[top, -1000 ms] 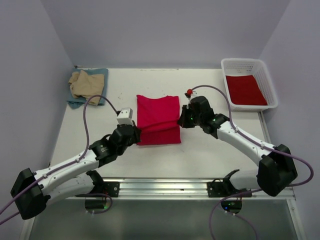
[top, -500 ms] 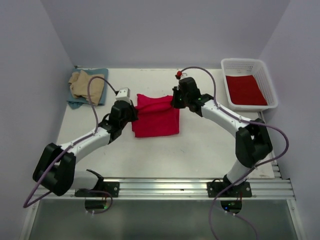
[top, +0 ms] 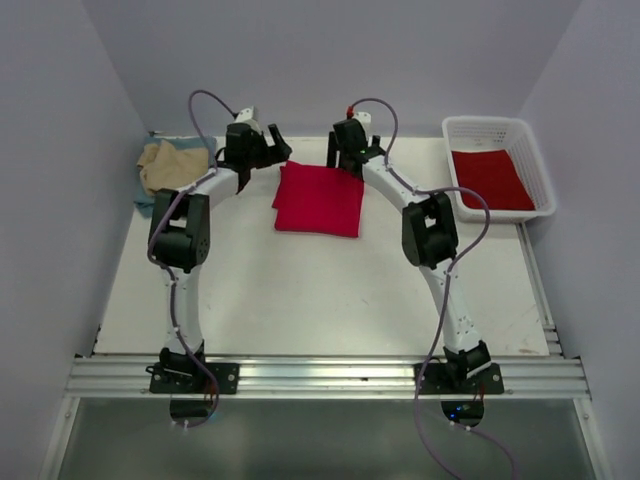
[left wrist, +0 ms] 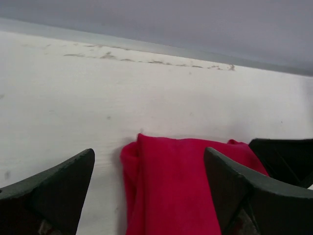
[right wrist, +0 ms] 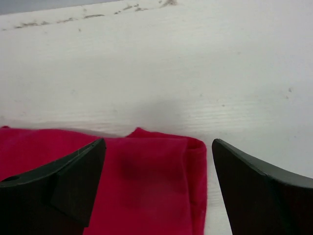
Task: Fold and stack the t-shirts
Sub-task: Fold the tshirt
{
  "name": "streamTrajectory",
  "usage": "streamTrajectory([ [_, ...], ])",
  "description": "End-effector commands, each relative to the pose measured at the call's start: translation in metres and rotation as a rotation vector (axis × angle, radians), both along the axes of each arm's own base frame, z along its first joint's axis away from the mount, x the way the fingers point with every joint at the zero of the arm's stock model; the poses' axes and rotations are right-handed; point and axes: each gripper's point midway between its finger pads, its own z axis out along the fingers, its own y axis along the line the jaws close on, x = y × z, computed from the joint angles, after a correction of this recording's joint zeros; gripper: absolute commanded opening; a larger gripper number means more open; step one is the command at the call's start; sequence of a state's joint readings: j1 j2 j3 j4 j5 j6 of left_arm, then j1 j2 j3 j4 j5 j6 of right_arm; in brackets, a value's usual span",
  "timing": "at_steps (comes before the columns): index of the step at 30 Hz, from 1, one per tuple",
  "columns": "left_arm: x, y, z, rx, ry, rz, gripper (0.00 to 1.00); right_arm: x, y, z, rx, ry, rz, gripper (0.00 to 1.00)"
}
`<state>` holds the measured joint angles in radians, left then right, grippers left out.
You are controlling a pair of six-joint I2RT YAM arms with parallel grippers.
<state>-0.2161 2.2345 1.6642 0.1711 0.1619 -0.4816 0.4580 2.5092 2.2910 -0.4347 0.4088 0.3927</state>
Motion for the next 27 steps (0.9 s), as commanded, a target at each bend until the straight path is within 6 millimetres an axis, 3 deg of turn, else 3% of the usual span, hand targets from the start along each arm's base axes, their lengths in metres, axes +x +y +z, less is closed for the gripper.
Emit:
streamTrajectory([
  [1,-0.004,0.041,0.081,-0.037,-0.149,0.076,1.0,-0.012,-0.029,0.034,-0.074,-0.058,-0.058,0.96],
  [2,-0.009,0.048,0.088,-0.036,-0.173,0.092,1.0,-0.018,-0.031,0.072,-0.029,-0.135,-0.052,0.99],
  [3,-0.013,0.051,0.099,-0.041,-0.213,0.092,1.0,-0.017,-0.031,0.078,0.0,-0.177,-0.049,0.99],
  [5,-0.026,0.054,0.104,-0.044,-0.216,0.087,1.0,-0.029,-0.036,0.07,-0.011,-0.156,-0.042,0.99],
  [9,-0.045,0.051,0.106,-0.057,-0.228,0.05,1.0,-0.045,-0.043,0.085,0.007,-0.193,-0.028,0.99],
  [12,-0.062,0.047,0.083,-0.04,-0.195,0.002,1.0,-0.06,-0.038,0.077,0.017,-0.153,0.03,0.97],
  [13,-0.063,0.045,0.076,-0.037,-0.181,-0.015,1.0,-0.062,-0.035,0.074,0.032,-0.139,0.061,0.9],
  [14,-0.067,0.04,0.071,-0.038,-0.167,-0.043,1.0,-0.064,-0.029,0.071,0.054,-0.126,0.099,0.3],
  [15,-0.07,0.037,0.065,-0.036,-0.162,-0.071,1.0,-0.068,-0.021,0.062,0.132,-0.085,0.133,0.0],
  [16,-0.071,0.032,0.056,-0.046,-0.146,-0.102,0.97,-0.07,-0.018,0.056,0.18,-0.06,0.145,0.0],
  [17,-0.072,0.03,0.051,-0.059,-0.133,-0.122,0.91,-0.073,-0.009,0.049,0.253,-0.032,0.192,0.0],
  [18,-0.077,0.016,0.056,-0.11,-0.142,-0.216,0.73,-0.08,0.015,0.046,0.389,-0.006,0.32,0.0],
  [19,-0.078,0.009,0.044,-0.15,-0.116,-0.266,0.27,-0.08,0.016,0.044,0.521,0.032,0.327,0.0],
  [20,-0.083,0.005,0.045,-0.203,-0.113,-0.341,0.03,-0.081,0.024,0.029,0.599,0.075,0.36,0.0],
  [21,-0.081,0.003,0.049,-0.258,-0.105,-0.368,0.0,-0.076,0.032,0.034,0.693,0.073,0.379,0.0],
  [22,-0.079,0.005,0.034,-0.296,-0.075,-0.394,0.0,-0.082,0.041,0.034,0.743,0.109,0.444,0.0],
  [23,-0.087,-0.002,0.034,-0.34,-0.061,-0.47,0.0,-0.081,0.043,0.014,0.745,0.153,0.438,0.0],
  [24,-0.084,-0.004,0.044,-0.392,-0.083,-0.498,0.0,-0.082,0.047,0.011,0.766,0.18,0.445,0.0],
  [25,-0.083,-0.005,0.027,-0.423,-0.049,-0.521,0.0,-0.085,0.051,0.006,0.789,0.205,0.461,0.0],
  [27,-0.081,-0.007,0.022,-0.455,-0.016,-0.547,0.0,-0.087,0.052,-0.01,0.805,0.241,0.451,0.0],
])
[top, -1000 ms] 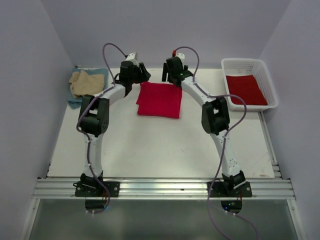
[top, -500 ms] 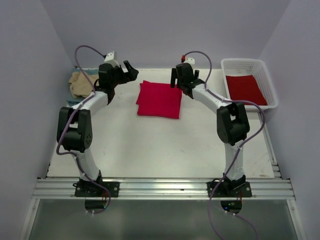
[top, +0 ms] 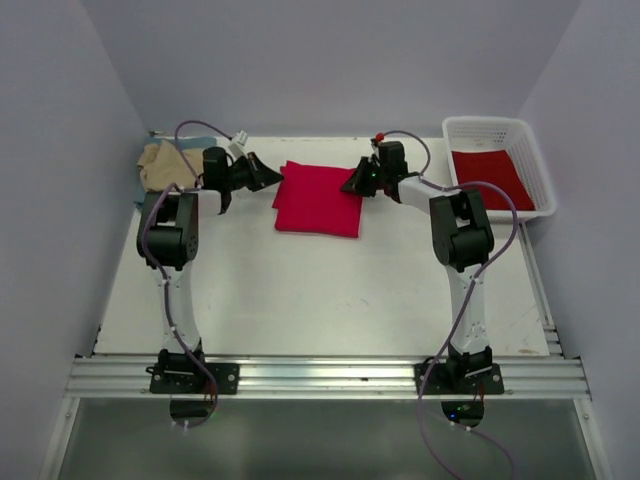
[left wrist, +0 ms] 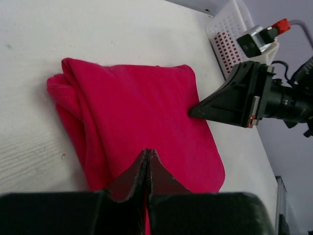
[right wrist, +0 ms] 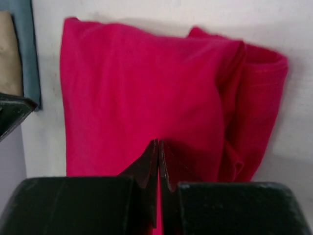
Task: Fold and stack the t-shirts
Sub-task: Fold the tshirt
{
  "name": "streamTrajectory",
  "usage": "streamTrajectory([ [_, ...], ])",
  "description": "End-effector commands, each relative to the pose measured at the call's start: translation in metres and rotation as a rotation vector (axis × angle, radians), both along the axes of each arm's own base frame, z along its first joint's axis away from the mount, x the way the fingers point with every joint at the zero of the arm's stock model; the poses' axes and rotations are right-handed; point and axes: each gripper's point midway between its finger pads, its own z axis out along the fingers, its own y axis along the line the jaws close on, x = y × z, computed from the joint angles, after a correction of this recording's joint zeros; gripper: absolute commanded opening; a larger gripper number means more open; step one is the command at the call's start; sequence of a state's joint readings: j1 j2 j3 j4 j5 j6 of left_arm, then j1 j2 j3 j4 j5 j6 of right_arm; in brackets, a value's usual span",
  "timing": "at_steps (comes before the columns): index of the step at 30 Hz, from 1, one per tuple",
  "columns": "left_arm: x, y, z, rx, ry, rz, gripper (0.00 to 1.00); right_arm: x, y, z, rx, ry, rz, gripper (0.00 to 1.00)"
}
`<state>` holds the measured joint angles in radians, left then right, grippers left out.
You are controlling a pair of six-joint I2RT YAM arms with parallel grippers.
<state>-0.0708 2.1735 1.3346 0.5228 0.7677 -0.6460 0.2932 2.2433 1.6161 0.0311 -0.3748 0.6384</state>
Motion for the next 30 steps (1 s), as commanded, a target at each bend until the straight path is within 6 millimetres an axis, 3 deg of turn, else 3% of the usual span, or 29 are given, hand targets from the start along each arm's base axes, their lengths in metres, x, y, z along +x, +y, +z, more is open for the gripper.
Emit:
streamTrajectory([
  [1,-0.003,-0.01,0.023,-0.125,-0.048,-0.16,0.03,-0.017,0.039,0.017,0.176,0.041,0.144,0.0],
  [2,-0.003,-0.008,0.017,-0.125,-0.031,-0.163,0.16,-0.018,0.038,0.013,0.177,0.046,0.143,0.0],
  [3,-0.002,-0.006,0.014,-0.127,-0.024,-0.168,0.4,-0.021,0.037,0.005,0.17,0.063,0.145,0.0],
  [5,0.002,0.0,-0.004,-0.127,0.031,-0.164,0.58,-0.024,0.036,-0.003,0.159,0.08,0.146,0.0],
  [6,0.008,0.007,-0.017,-0.066,0.068,-0.141,0.63,-0.026,0.034,-0.007,0.153,0.089,0.147,0.0],
  [9,0.019,0.028,-0.031,0.096,0.084,-0.032,0.73,-0.03,0.034,-0.016,0.142,0.106,0.154,0.0],
  [14,0.036,0.054,-0.028,0.275,0.093,0.074,0.76,-0.035,0.034,-0.026,0.137,0.129,0.163,0.0],
  [18,0.03,0.048,-0.026,0.265,0.113,0.016,0.77,-0.038,0.031,-0.031,0.123,0.14,0.168,0.0],
  [21,0.022,0.034,-0.049,0.279,0.163,-0.044,0.77,-0.038,0.031,-0.033,0.122,0.144,0.168,0.0],
  [24,0.011,0.005,-0.059,0.278,0.169,-0.126,0.77,-0.039,0.032,-0.034,0.122,0.148,0.171,0.0],
  [27,-0.011,-0.034,-0.084,0.306,0.212,-0.222,0.78,-0.04,0.03,-0.032,0.116,0.144,0.171,0.0],
  [30,-0.029,-0.055,-0.1,0.293,0.24,-0.263,0.78,-0.041,0.03,-0.034,0.113,0.145,0.171,0.0],
])
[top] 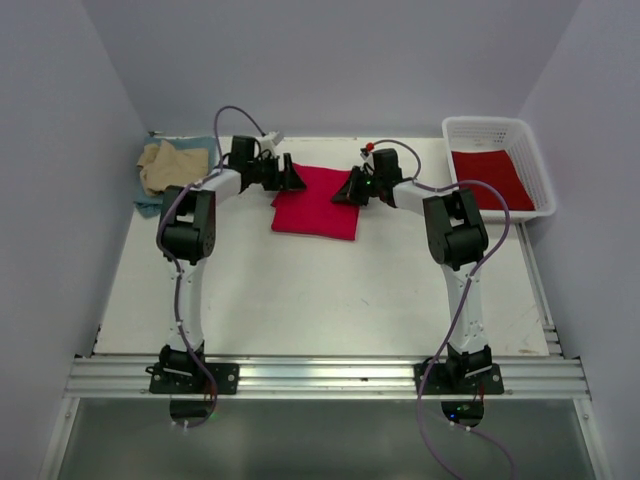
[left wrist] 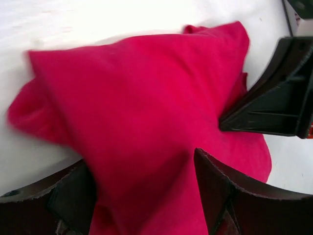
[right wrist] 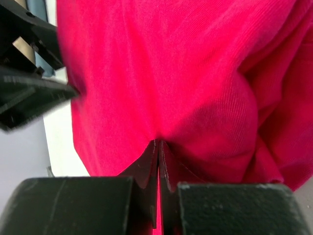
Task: Fold and stack the t-shirts
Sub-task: Fold the tshirt
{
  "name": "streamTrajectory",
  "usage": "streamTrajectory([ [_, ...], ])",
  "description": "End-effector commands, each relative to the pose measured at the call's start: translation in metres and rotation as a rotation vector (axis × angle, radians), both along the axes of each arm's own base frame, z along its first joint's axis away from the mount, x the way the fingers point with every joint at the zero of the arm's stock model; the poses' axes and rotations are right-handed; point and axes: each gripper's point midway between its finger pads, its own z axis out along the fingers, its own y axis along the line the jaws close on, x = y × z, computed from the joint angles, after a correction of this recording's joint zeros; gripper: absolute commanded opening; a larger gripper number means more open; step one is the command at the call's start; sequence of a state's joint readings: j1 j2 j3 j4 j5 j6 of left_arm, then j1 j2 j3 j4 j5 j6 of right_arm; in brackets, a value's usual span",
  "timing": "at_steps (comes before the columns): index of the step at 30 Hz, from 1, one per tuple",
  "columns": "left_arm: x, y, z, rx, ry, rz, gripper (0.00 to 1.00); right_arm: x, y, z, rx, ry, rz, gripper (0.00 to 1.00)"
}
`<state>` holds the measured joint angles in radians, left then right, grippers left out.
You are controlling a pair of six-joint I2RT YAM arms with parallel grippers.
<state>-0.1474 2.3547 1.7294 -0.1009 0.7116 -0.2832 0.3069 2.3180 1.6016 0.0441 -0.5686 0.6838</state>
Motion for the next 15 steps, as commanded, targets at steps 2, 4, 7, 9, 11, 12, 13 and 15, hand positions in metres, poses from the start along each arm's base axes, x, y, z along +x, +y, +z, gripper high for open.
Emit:
streamTrajectory([
  [2,-0.048,-0.032,-0.053,0.004,0.141,-0.09,0.78,-0.007,0.002,-0.002,0.002,0.003,0.028,0.0],
  [4,-0.051,-0.034,-0.053,-0.014,0.135,-0.095,0.78,-0.007,0.002,-0.003,0.003,0.008,0.029,0.0],
  [7,-0.059,-0.039,-0.053,-0.036,0.145,-0.097,0.79,-0.007,0.001,-0.005,0.001,0.012,0.026,0.0],
  [9,-0.063,-0.044,-0.05,-0.064,0.142,-0.102,0.79,-0.007,0.002,-0.006,-0.001,0.013,0.026,0.0],
  [11,-0.07,-0.049,-0.05,-0.106,0.151,-0.112,0.75,-0.007,0.002,-0.005,0.0,0.01,0.027,0.0],
  [12,-0.071,-0.049,-0.049,-0.119,0.154,-0.115,0.72,-0.007,0.002,-0.006,0.002,0.014,0.026,0.0],
  [13,-0.072,-0.052,-0.047,-0.136,0.146,-0.127,0.66,-0.007,0.002,-0.007,0.001,0.014,0.025,0.0],
  [15,-0.074,-0.053,-0.048,-0.157,0.162,-0.123,0.3,-0.007,0.002,-0.007,0.002,0.014,0.026,0.0],
])
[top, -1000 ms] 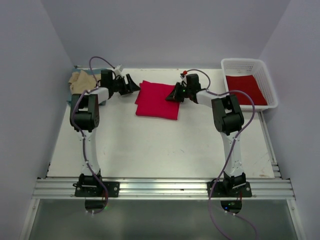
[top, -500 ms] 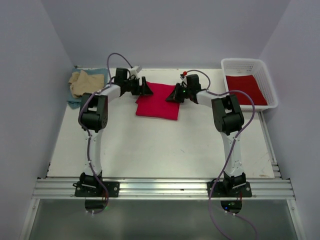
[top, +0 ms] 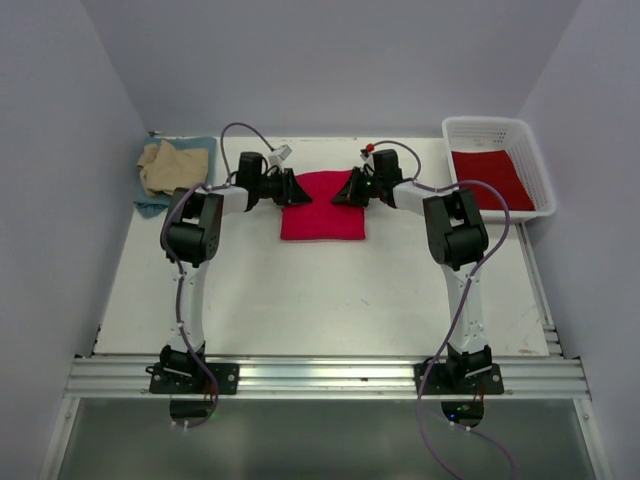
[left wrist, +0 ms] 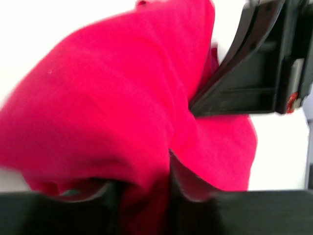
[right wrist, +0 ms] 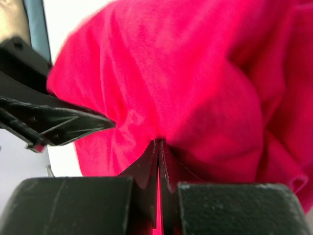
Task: Fold and stack the t-shirts
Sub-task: Fold the tshirt, then neatly place the folded tshirt to the corner
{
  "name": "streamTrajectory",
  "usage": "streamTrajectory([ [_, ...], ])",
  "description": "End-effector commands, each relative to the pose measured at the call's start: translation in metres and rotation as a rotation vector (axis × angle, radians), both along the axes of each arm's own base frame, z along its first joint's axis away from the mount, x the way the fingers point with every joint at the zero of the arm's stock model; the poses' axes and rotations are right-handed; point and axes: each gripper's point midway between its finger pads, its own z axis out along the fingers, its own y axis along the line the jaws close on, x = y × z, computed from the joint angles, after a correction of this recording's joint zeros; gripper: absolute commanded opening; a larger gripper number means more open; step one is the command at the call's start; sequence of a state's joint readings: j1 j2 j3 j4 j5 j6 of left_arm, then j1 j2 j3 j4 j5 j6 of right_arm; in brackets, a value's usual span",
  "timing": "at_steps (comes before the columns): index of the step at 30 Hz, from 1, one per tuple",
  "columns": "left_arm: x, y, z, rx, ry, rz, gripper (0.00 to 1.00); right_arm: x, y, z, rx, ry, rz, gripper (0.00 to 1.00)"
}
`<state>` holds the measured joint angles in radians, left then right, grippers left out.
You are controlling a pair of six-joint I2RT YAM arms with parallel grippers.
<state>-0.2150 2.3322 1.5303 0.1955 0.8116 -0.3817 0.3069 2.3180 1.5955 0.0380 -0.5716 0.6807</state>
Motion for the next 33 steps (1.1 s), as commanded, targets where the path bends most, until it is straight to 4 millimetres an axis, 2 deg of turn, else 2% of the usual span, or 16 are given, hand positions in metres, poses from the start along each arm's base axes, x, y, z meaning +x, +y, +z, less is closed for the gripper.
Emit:
streamTrajectory([
  [1,-0.038,-0.008,-0.036,-0.043,0.19,-0.03,0.15,-0.004,0.002,-0.005,0.008,0.007,0.022,0.0],
  [2,-0.037,-0.008,-0.035,-0.049,0.184,-0.023,0.0,-0.004,0.004,-0.004,0.009,0.006,0.025,0.0],
  [8,-0.026,-0.005,-0.013,-0.05,0.109,0.029,0.0,-0.009,0.008,0.008,0.046,-0.025,0.069,0.0],
  [10,-0.02,0.003,-0.006,-0.045,0.098,0.069,0.0,-0.003,0.017,0.044,0.139,-0.149,0.104,0.0],
  [11,-0.015,0.009,0.007,-0.05,0.072,0.09,0.0,-0.015,0.017,0.052,0.216,-0.126,0.124,0.0],
  [12,-0.012,0.014,0.013,-0.053,0.063,0.106,0.0,-0.017,0.019,0.079,0.275,-0.182,0.138,0.0],
  [13,-0.01,0.02,0.017,-0.046,0.055,0.131,0.0,-0.018,0.017,0.096,0.319,-0.222,0.136,0.09],
  [15,-0.003,0.035,0.045,-0.036,-0.006,0.178,0.0,-0.022,0.007,0.14,0.401,-0.327,0.121,0.4],
  [16,-0.002,0.044,0.047,-0.003,-0.026,0.214,0.0,-0.023,0.003,0.149,0.404,-0.339,0.111,0.49],
  [17,0.0,0.051,0.073,-0.002,-0.084,0.239,0.0,-0.023,-0.003,0.15,0.386,-0.344,0.099,0.59],
  [19,0.003,0.065,0.091,0.016,-0.133,0.302,0.0,-0.03,-0.008,0.169,0.354,-0.362,0.092,0.63],
  [20,0.004,0.074,0.119,0.007,-0.192,0.333,0.0,-0.034,-0.011,0.169,0.323,-0.385,0.095,0.64],
  [23,0.014,0.113,0.161,0.027,-0.289,0.483,0.0,-0.049,-0.021,0.173,0.254,-0.4,0.086,0.65],
  [28,0.031,0.18,0.207,0.018,-0.366,0.71,0.0,-0.071,-0.031,0.159,0.191,-0.384,0.078,0.65],
  [29,0.033,0.203,0.218,0.015,-0.39,0.76,0.0,-0.077,-0.033,0.15,0.183,-0.367,0.079,0.65],
  [33,0.043,0.246,0.244,0.04,-0.462,0.888,0.0,-0.093,-0.033,0.123,0.167,-0.31,0.096,0.64],
])
